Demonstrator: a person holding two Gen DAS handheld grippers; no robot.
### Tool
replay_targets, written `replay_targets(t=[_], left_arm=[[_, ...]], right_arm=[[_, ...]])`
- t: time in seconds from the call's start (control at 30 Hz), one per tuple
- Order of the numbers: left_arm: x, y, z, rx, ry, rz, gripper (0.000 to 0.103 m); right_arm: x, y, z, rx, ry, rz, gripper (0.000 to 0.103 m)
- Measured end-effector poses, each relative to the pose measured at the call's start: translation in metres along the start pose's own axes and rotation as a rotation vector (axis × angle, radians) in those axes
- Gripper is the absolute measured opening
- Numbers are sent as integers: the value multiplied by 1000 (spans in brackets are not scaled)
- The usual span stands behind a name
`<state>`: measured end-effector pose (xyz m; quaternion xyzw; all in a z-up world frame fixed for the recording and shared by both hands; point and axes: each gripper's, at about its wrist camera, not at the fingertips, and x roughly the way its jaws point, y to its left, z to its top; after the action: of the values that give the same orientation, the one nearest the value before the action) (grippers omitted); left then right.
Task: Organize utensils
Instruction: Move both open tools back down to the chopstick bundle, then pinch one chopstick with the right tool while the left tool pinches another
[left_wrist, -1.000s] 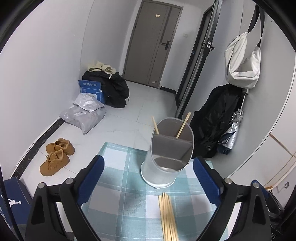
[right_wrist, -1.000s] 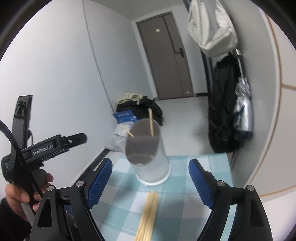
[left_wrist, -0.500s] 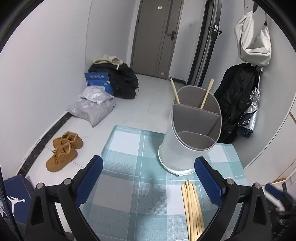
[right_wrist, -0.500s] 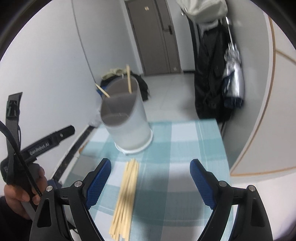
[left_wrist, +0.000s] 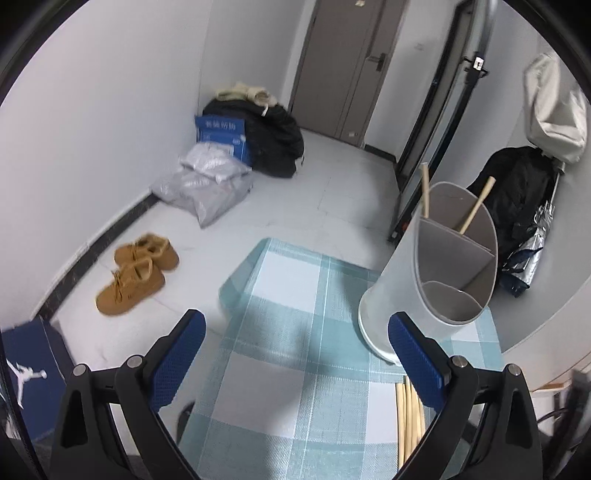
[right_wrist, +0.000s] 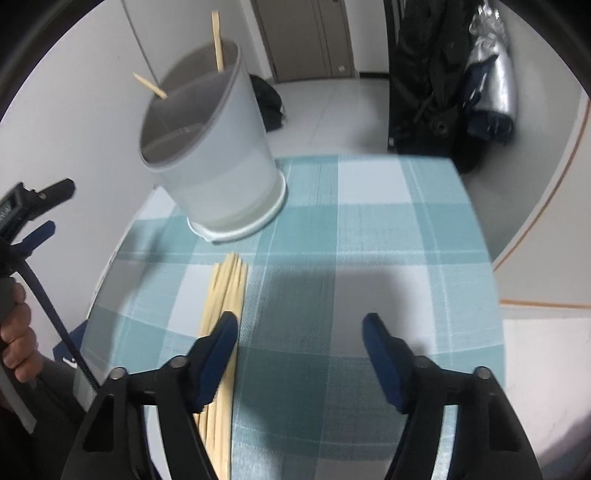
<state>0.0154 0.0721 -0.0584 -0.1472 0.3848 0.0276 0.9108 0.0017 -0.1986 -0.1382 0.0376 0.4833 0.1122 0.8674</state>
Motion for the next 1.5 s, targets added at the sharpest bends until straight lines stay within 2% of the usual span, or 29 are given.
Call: replay_targets(t=[0.07,0.1,0.17,0.27,0.4,0.47,0.57,0.67,0.87,1.03,1.07,1.1,1.23,1.5], left_arm=[[1,2,0,-14,13,-6,98],[0,3,1,-14,5,7,98],[-7,1,1,13,-40,43,98],[-13,-1,0,42,-71,57,98],[-12,4,0,30,-56,51,98],[-11,7,2,17,-48,52,98],[-11,13,5,-2,-52,56,98],[-8,17,7,-31,-40,56,98],[-7,20,9,-61,-30,35,98],[-4,15,7,-26,-12,42,98],[-2,14,8,-23,-1,40,98],[0,13,7,-25,9,28,98],[6,6,1,-21,63,-3,98],[27,-36,-24,112,179,-17,98]], right_arm=[[11,8,1,-33,26,-32,62],[16,11,3,-45,34,-41,58],[24,16,6,-51,49,-28,54],[33,25,12,-68,59,-27,42],[43,37,18,-120,73,-23,41],[49,42,19,-142,92,-38,34],[51,47,22,-160,94,-56,32],[52,50,21,-168,109,-76,20],[53,59,20,-226,110,-110,21],[57,69,24,-265,93,-58,18],[57,71,23,-279,84,-45,8],[57,71,22,-280,84,-30,5],[48,56,21,-233,83,23,4],[15,11,23,-29,-4,133,4]])
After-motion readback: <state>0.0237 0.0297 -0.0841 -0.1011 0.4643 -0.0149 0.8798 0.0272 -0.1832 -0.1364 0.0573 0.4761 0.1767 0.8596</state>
